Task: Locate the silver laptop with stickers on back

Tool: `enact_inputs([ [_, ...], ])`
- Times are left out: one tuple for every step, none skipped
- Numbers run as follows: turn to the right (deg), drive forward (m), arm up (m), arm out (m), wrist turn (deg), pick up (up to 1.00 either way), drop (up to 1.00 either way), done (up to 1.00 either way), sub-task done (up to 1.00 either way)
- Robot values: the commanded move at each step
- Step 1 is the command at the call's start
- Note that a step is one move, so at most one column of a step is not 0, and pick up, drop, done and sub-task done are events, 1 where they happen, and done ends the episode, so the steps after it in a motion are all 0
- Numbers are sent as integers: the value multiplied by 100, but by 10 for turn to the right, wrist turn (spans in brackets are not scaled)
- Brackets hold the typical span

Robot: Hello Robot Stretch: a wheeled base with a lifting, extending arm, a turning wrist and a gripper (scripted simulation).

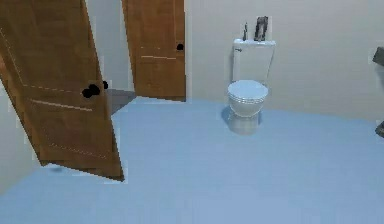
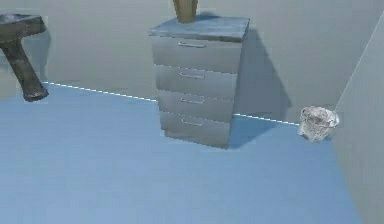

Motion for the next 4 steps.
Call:
enact_inputs([
  [0,45,0,0,0,0,0,0,0],
  [-30,0,0,0,0,0,0,0,0],
  [0,100,0,0,0,0,0,0,0],
  [-60,0,0,0,0,0,0,0,0],
])
